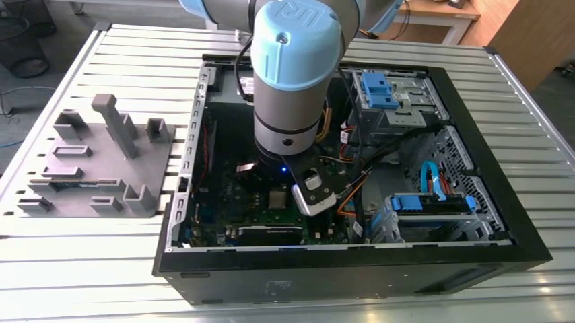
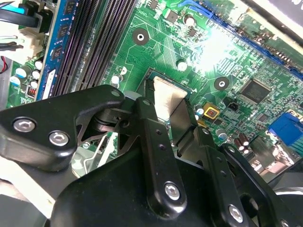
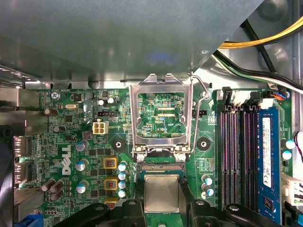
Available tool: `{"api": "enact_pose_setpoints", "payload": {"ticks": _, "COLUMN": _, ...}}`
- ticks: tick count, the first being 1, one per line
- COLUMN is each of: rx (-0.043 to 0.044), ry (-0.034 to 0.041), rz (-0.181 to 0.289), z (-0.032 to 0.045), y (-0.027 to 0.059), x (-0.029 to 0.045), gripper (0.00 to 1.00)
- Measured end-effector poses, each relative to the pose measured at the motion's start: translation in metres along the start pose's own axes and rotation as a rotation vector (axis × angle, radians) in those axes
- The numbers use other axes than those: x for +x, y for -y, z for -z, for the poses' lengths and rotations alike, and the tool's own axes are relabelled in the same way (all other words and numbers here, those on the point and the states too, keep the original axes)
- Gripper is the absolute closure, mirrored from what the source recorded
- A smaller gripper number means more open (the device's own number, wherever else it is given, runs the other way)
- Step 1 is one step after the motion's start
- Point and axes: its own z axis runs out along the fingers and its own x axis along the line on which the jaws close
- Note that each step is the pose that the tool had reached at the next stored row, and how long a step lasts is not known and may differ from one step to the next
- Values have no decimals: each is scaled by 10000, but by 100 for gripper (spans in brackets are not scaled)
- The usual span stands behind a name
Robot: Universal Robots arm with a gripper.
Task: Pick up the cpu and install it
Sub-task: 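Place the cpu into insertion slot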
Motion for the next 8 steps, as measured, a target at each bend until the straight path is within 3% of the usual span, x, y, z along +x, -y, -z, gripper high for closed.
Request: {"api": "enact_pose_setpoints", "payload": {"ticks": 8, "rx": 2, "ry": -1, "rz": 0, "z": 39, "y": -1, "x": 0, "gripper": 62}}
